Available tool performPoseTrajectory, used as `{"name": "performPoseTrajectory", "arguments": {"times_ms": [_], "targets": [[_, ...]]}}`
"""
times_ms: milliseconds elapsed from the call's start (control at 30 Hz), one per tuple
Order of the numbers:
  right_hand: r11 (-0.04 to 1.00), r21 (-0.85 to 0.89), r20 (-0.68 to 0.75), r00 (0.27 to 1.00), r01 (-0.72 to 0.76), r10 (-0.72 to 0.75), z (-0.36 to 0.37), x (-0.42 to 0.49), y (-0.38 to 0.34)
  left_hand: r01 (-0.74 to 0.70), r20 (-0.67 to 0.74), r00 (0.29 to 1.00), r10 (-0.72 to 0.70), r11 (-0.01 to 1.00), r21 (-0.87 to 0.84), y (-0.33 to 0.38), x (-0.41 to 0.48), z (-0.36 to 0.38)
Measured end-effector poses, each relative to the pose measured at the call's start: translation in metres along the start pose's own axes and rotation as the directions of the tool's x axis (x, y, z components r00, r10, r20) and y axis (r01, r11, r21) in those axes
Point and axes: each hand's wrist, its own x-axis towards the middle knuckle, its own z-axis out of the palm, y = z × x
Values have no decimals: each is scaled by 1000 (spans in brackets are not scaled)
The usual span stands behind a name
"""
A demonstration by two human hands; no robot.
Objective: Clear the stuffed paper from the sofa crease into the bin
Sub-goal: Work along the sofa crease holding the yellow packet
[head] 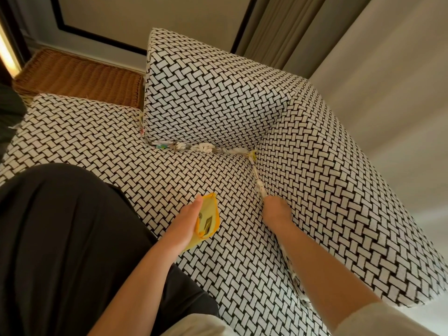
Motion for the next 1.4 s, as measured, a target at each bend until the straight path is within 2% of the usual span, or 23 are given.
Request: {"name": "performPoseTrajectory", "arguments": {"times_ms": [100,167,200,233,300,333,433,467,533,600,700,800,900,1100,1400], "targets": [[993,115,-94,995,-15,26,-10,-2,-4,-1,-11,1000,2,1000,10,2,-4,1],[939,339,-108,994,53,-18,-24,-13,-12,-15,-9,1000,15,999,29,2,-5,2],[861,493,-102,991,121,-81,-32,-21,-17,-19,-7,1000,19,999,33,2,-5,2],[740,648,-102,983,182,-152,-41,-33,-23,-22,-11,1000,22,999,36,2,-6,2],[488,838,-107,949,246,-295,-59,-58,-37,-13,-18,1000,14,1000,14,2,-6,2],[424,864,-120,928,272,-352,-65,-70,-43,-16,-19,1000,16,1000,3,2,-5,2],[400,841,-150,866,365,-476,-65,-87,-56,-54,-6,999,54,999,7,3,-6,2],[393,840,-151,858,373,-491,-62,-89,-58,-61,-3,998,61,998,0,3,-7,2],[381,863,-150,889,331,-433,-54,-85,-54,-56,-4,998,56,998,7,4,-8,2],[421,869,-128,939,261,-319,-43,-76,-43,-21,-19,1000,22,999,46,5,-11,2],[600,785,-92,987,153,-131,-16,-57,-16,-15,-22,1000,17,998,64,6,-13,3],[801,598,-102,993,13,60,4,-45,14,-20,-20,1000,21,997,68,8,-15,3],[920,387,-97,989,-66,112,16,-36,25,-27,-24,999,29,997,71,8,-13,4],[982,164,22,995,-95,93,25,-27,13,-30,-21,999,32,997,66,8,-15,4],[990,113,14,996,-87,86,22,-22,10,-38,-26,999,40,996,77,6,-13,3]]}}
